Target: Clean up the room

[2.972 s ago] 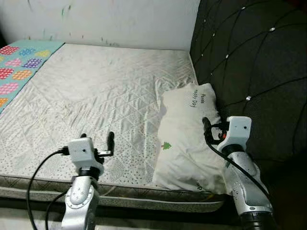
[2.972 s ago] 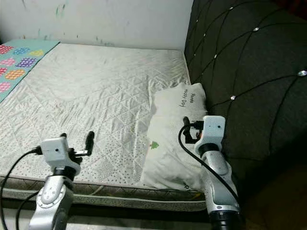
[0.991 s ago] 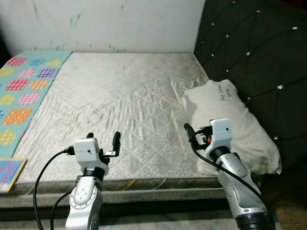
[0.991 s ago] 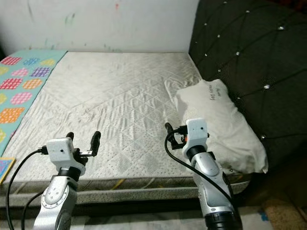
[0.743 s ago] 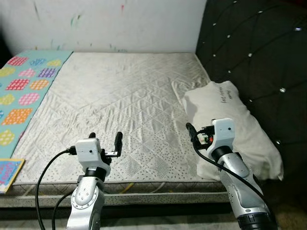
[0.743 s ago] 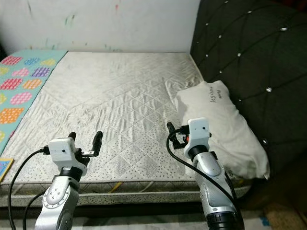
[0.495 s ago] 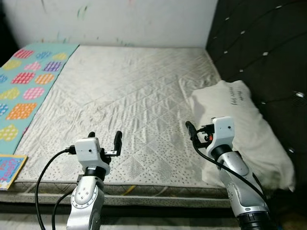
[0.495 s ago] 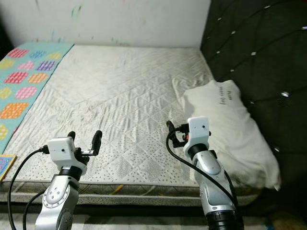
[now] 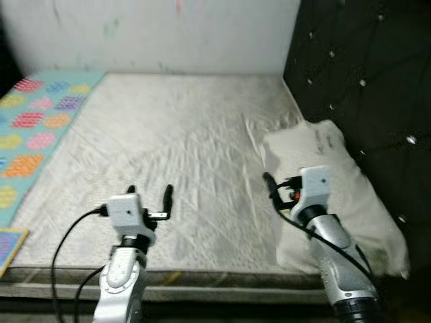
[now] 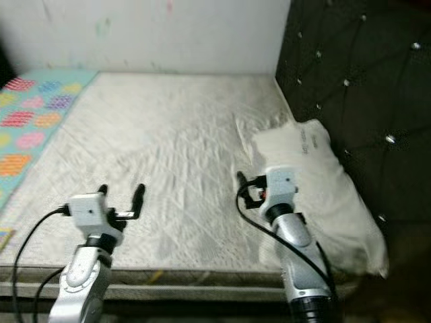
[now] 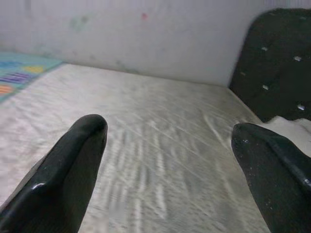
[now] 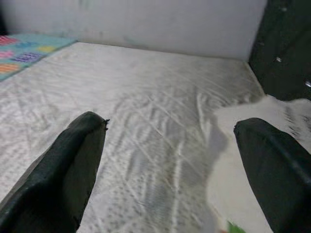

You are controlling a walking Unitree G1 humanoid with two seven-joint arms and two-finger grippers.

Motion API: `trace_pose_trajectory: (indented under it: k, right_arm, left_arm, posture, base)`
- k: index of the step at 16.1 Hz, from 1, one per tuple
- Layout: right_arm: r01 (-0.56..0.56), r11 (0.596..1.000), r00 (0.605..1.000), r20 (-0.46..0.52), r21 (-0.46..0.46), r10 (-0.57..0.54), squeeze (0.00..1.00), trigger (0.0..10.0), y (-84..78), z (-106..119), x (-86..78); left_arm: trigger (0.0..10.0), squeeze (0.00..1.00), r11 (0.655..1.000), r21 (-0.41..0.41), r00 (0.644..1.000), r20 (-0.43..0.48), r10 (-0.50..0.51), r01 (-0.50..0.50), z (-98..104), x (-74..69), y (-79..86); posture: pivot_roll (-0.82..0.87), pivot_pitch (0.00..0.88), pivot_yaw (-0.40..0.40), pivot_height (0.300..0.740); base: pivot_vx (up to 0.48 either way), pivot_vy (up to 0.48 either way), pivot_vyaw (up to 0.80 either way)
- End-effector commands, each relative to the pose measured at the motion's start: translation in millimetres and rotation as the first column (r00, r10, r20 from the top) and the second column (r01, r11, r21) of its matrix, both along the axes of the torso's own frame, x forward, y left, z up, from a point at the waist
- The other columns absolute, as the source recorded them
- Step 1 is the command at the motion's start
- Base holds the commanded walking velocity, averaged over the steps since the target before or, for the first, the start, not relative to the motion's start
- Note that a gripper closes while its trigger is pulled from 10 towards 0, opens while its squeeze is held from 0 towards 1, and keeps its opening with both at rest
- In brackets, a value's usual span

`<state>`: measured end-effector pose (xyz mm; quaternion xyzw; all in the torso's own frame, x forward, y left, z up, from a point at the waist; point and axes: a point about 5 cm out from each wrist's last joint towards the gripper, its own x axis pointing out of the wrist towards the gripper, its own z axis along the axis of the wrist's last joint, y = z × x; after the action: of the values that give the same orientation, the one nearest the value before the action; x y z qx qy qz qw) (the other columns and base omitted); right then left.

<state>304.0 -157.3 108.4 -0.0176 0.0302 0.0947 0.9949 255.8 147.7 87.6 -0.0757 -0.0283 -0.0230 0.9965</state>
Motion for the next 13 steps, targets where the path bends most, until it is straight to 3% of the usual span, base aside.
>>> trace_pose_trajectory:
  k: [1,8,13]
  right_arm:
    - [-0.001,1.0,1.0,0.013,0.001,0.001,0.0,10.0,0.5,2.8,2.3]
    - [0.012,1.0,1.0,0.002,0.021,-0.012,0.0,10.0,0.9,0.6,3.3]
    - [0.015,1.0,1.0,0.0,0.015,-0.015,0.0,10.0,0.0,-0.1,3.9]
  left_arm:
    - [10.0,0.0,1.0,0.005,1.0,-0.001,-0.002,0.002,0.7,-0.1,1.1]
    - [10.0,0.0,1.0,0.01,1.0,0.004,-0.014,0.014,1.6,-0.4,1.3]
    - [10.0,0.0,1.0,-0.005,0.999,-0.026,0.026,-0.026,-2.0,1.5,1.1]
  posture:
    - [0.04,0.0,0.006,0.74]
    - [0.05,0.0,0.013,0.74]
    - [0.04,0.0,0.011,0.74]
  base:
    - [0.0,0.0,0.0]
    - [0.361,0.0,0.0]
    - [0.0,0.0,0.0]
